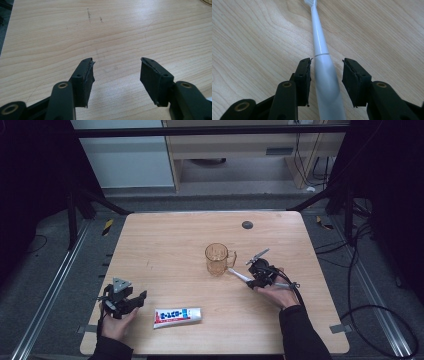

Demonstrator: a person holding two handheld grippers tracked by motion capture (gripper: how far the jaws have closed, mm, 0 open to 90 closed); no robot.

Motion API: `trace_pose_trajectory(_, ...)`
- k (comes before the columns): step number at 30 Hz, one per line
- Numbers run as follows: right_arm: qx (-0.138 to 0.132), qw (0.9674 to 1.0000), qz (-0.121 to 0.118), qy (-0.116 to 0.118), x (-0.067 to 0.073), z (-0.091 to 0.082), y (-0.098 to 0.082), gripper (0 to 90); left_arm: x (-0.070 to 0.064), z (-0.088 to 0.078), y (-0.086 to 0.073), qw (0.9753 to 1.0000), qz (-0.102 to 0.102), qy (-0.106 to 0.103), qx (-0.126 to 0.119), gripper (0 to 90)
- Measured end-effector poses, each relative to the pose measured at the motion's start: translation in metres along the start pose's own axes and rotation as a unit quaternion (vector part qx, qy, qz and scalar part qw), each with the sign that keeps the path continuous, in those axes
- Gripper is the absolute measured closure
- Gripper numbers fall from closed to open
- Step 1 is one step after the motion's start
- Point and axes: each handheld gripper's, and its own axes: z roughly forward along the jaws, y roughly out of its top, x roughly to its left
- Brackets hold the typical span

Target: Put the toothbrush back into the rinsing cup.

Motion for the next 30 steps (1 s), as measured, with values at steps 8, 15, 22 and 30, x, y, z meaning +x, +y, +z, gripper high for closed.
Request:
trace_pose_trajectory(8, 0.013, 0.9999, -0.002, 0.0, 0.0006, 0.0051, -0.0002, 59.1, 0.0002, 0.0001, 0.0, 1.0, 0.0, 0.0, 0.0, 43.1)
trace_pose_trajectory(15, 0.023, 0.9997, -0.002, 0.003, 0.0001, 0.0093, -0.0017, 61.5, 0.0003, 0.0001, 0.0001, 1.0, 0.001, 0.0, 0.0, 43.1)
trace_pose_trajectory(22, 0.026, 0.9996, 0.004, 0.007, -0.0017, 0.0091, -0.0016, 64.7, 0.0004, 0.0001, 0.0001, 1.0, 0.0, 0.0, 0.0, 43.1)
trace_pose_trajectory(30, 0.034, 0.9993, 0.013, 0.011, -0.0039, 0.0085, -0.0016, 67.0, 0.0004, 0.0001, 0.0001, 1.0, 0.0, 0.0, 0.0, 43.1)
